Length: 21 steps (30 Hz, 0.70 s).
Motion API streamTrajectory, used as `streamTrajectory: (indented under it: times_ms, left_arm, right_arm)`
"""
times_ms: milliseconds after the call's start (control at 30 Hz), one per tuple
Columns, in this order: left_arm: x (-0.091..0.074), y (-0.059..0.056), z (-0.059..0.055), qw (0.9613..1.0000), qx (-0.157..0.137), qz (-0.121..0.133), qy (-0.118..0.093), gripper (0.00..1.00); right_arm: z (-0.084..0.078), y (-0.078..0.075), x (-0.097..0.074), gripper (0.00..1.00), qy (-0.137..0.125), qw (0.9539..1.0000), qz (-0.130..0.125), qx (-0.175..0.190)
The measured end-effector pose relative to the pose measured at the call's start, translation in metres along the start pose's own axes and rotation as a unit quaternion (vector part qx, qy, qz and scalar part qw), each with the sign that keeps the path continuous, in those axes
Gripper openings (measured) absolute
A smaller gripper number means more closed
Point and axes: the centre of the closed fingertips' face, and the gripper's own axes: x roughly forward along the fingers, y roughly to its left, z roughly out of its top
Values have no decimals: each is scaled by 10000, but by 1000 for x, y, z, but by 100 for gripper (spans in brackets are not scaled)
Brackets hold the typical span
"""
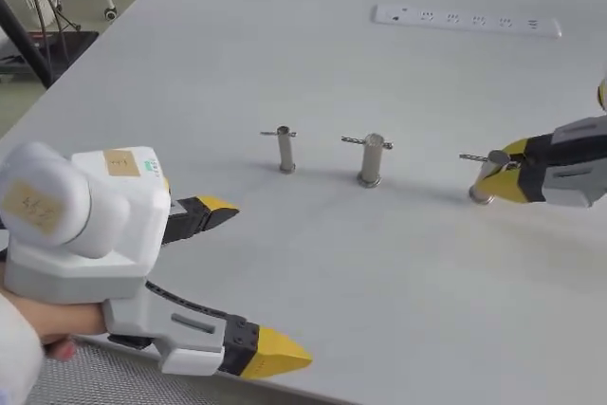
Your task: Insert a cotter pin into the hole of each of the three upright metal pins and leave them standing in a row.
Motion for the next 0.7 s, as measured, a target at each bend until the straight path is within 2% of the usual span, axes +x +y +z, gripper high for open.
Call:
streamTrajectory:
  times_ms: [533, 700]
  left_arm:
    - [1, -1, -4, 10000, -86, -19, 40, 99]
    - [1, 0, -5, 9999, -108, -6, 46, 99]
  right_arm:
    - [2, 0, 9, 8, 31, 10000, 54, -33]
    - [2, 0, 8, 8, -38, 10000, 41, 19]
